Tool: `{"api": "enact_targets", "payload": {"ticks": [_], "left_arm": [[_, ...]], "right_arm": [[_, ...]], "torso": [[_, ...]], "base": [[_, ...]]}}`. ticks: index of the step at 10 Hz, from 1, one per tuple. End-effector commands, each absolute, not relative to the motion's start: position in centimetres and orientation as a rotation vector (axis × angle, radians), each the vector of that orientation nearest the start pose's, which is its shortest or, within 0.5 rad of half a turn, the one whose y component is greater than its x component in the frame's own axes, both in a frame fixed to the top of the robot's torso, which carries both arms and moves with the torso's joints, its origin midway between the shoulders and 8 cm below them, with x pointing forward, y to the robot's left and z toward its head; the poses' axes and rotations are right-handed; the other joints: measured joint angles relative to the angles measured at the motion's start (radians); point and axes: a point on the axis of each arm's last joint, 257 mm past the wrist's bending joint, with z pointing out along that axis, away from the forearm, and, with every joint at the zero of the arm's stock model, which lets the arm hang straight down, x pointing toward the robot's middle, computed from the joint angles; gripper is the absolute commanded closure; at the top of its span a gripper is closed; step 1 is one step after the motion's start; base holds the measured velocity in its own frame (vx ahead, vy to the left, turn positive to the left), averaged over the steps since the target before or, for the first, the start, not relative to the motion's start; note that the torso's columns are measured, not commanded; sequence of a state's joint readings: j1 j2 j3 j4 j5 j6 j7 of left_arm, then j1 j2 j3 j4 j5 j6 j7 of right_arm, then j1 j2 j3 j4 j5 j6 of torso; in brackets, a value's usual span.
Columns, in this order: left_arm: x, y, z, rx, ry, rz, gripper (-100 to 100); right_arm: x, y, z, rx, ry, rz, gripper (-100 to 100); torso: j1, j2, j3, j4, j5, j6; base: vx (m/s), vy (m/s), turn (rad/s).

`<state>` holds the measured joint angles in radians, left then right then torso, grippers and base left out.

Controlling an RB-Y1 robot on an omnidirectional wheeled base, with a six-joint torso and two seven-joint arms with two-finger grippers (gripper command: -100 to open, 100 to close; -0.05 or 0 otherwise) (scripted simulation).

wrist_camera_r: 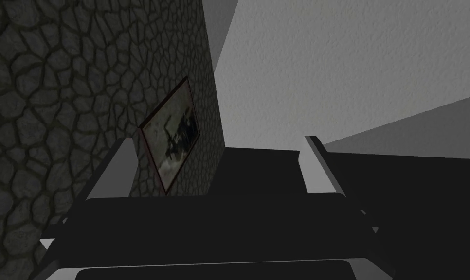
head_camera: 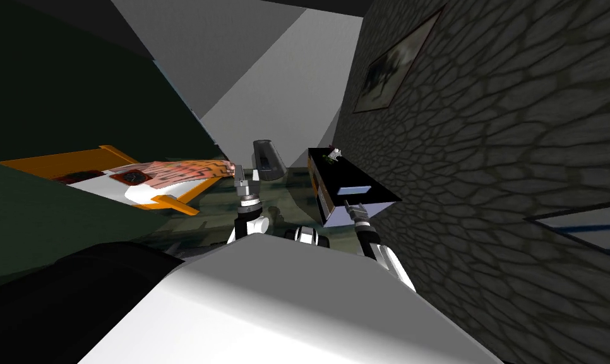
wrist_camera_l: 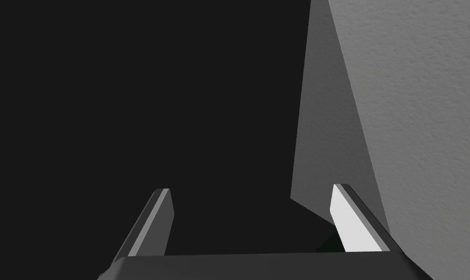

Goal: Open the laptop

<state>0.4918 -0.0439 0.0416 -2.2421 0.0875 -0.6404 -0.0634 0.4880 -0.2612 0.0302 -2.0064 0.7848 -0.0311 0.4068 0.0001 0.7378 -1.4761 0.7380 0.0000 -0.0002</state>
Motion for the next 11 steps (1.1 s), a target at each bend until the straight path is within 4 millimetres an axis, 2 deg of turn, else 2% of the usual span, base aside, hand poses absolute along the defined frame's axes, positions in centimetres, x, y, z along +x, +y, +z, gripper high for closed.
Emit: {"api": "enact_targets", "payload": {"ticks": [1,2,4,5,6,11], "left_arm": [[32.1,30.6,3.6,-0.628,0.454,-1.271,0],[32.1,30.6,3.6,-0.628,0.454,-1.271,0],[32.1,30.6,3.6,-0.628,0.454,-1.271,0],[32.1,30.6,3.6,-0.628,0.454,-1.271,0],[32.1,30.6,3.6,-0.628,0.454,-1.27,0],[32.1,30.6,3.6,-0.628,0.454,-1.271,0]], "right_arm": [[40.9,-30.8,-23.9,0.039,1.648,-0.008,-100],[40.9,-30.8,-23.9,0.03,1.648,-0.017,-100],[40.6,-32.2,-26.3,-0.039,1.708,-0.138,-100],[40.6,-32.2,-26.2,-0.06,1.706,-0.158,-100],[40.4,-33.0,-27.3,-0.093,1.733,-0.216,-100],[39.9,-34.7,-29.1,-0.204,1.771,-0.368,-100]], "torso": [[0.0,0.0,0.0,0.0,0.0,0.001],[0.0,0.0,0.0,0.0,0.0,0.0],[-0.001,0.0,0.0,0.0,0.0,0.0],[-0.001,-0.001,-0.001,0.0,0.0,0.0],[0.0,0.0,0.0,0.0,0.0,0.001],[0.0,0.0,0.0,0.0,0.0,0.0]], "base": [[0.043,-0.005,0.191],[0.034,-0.012,0.087],[0.049,-0.02,0.213],[0.051,-0.026,0.097],[0.047,-0.016,0.158],[0.034,-0.014,0.112]]}}
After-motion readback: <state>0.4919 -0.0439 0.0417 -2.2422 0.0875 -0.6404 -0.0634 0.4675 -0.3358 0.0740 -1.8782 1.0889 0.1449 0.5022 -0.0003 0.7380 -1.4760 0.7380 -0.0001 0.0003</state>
